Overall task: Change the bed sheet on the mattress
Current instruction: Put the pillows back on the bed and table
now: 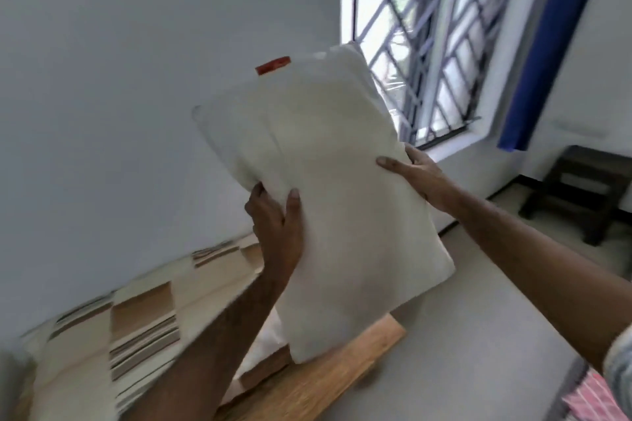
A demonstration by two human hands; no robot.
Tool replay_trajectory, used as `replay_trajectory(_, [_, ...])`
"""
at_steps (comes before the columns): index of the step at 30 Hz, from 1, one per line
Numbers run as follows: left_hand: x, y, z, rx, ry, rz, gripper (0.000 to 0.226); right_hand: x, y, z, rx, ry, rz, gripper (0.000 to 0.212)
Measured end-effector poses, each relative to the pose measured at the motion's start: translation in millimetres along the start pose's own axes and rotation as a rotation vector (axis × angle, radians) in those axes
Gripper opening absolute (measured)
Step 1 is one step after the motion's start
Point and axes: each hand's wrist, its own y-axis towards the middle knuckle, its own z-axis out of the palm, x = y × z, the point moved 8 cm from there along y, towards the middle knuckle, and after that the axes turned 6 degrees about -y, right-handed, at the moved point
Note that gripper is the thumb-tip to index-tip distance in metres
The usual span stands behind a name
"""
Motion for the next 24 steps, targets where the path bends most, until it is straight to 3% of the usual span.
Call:
replay_trajectory(5, [-21.8,12.2,177.1,0.304,0.098,0.083,0.094,-80.2,-17.5,-141.8,-0.323,0.032,0.109,0.038])
replay_trajectory(10, [-18.9,-1.0,353.6,0.448,0.155,0.151,0.092,-168.3,-26.6,-272.3,-0.494,0.050,0.199,0.065])
replay_trajectory(24, [-12.9,-38.5,771.0,0.821,0.101,0.198,0.097,-341.1,8.9,-577.5,-0.887,-0.094,0.428,0.062])
